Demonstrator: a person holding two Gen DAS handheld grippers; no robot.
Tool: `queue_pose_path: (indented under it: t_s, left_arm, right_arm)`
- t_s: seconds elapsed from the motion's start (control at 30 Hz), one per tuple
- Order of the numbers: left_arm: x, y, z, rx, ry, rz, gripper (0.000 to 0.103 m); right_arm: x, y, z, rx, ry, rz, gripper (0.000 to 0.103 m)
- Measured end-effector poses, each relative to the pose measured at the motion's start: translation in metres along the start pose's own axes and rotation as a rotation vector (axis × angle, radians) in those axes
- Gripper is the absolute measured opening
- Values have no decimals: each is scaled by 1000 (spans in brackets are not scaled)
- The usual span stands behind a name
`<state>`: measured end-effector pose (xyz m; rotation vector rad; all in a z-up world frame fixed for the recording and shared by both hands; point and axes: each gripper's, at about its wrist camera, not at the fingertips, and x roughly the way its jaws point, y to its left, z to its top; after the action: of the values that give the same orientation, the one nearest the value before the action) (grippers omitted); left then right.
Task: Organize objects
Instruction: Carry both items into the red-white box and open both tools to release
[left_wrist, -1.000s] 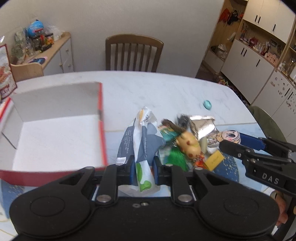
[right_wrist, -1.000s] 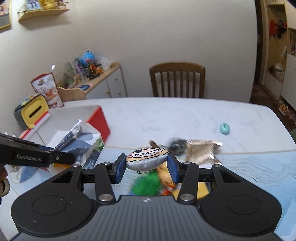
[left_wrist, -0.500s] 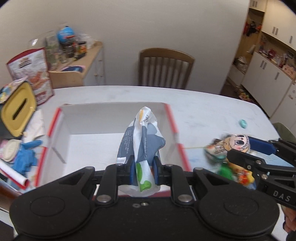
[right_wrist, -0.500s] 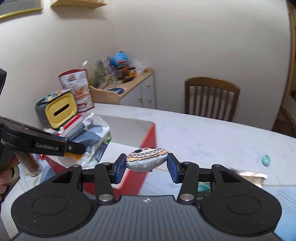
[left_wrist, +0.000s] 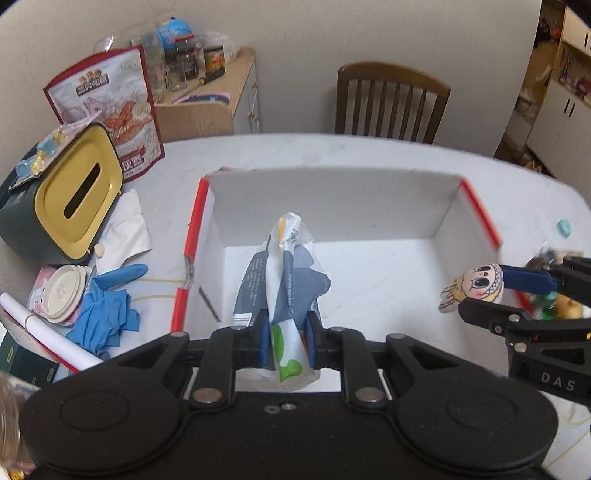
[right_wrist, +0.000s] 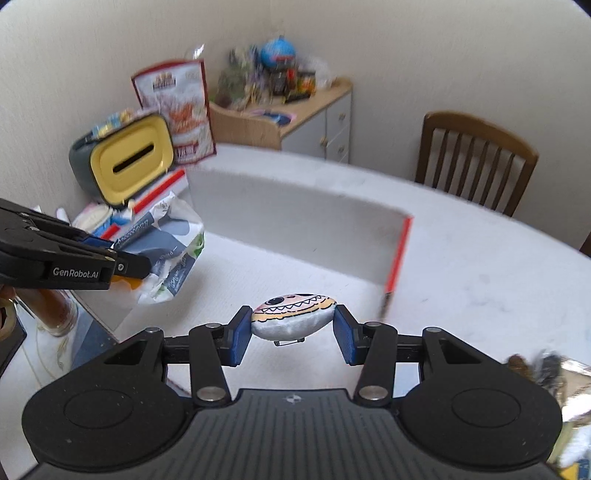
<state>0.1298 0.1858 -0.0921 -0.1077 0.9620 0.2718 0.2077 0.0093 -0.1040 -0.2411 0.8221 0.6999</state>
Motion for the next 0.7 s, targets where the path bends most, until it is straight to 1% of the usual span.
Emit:
queue_pose_path:
  t_s: [0.17, 0.2, 0.37, 0.5, 0.63, 0.7]
  left_arm:
    - [22, 8, 0, 22, 47, 10, 18]
    - [26, 9, 0, 29, 54, 13, 18]
    - [39, 12, 1, 48, 88, 23, 18]
    - [46, 9, 3, 85, 103, 25, 18]
    - [55, 10, 2, 90, 150, 6, 19]
    - [56, 10, 2, 96, 156, 7, 20]
  right_arm:
    - [29, 9, 3, -15, 94, 18, 47]
    - [31, 12, 3, -38, 93, 5, 47]
    - [46, 21, 9, -58, 143, 13, 47]
    - [59, 28, 10, -98, 209, 8, 47]
    - [68, 28, 9, -86, 256, 10, 48]
    - [69, 27, 9, -79, 259, 11, 48]
